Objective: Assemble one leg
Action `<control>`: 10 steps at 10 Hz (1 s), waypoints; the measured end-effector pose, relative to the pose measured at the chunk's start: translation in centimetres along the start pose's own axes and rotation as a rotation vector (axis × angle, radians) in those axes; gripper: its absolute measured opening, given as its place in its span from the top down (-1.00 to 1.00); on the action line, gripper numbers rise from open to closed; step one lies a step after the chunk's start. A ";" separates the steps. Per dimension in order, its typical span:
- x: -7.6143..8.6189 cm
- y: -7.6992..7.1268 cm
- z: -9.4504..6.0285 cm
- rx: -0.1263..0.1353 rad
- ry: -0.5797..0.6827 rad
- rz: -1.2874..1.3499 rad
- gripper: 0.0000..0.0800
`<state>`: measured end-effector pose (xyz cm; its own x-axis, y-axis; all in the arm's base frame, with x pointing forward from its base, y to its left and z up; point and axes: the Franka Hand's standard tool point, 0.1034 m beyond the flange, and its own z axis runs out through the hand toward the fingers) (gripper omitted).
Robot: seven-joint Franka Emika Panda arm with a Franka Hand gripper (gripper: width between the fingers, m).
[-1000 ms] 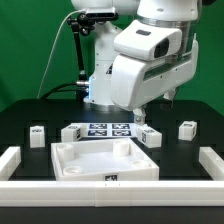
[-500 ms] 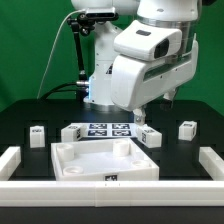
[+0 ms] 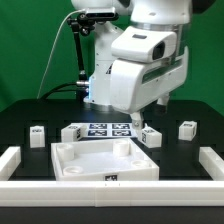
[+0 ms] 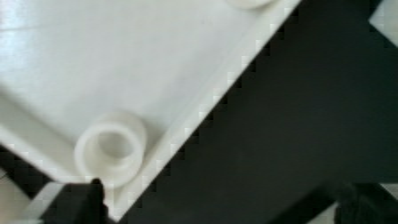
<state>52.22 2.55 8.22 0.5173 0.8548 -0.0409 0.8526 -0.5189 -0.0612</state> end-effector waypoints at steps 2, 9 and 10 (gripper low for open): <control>-1.9 -0.1 1.4 -0.060 0.046 -0.112 -0.63; -5.2 -1.0 3.5 -0.099 0.054 -0.378 -0.63; -5.8 -1.0 3.8 -0.113 0.051 -0.471 -0.63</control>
Offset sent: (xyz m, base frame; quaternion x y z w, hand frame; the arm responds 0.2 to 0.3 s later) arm 0.0000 0.0000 0.0000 0.0000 0.0000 0.0000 1.0000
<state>48.08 -1.89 4.70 0.0741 0.9972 0.0141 0.9961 -0.0747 0.0479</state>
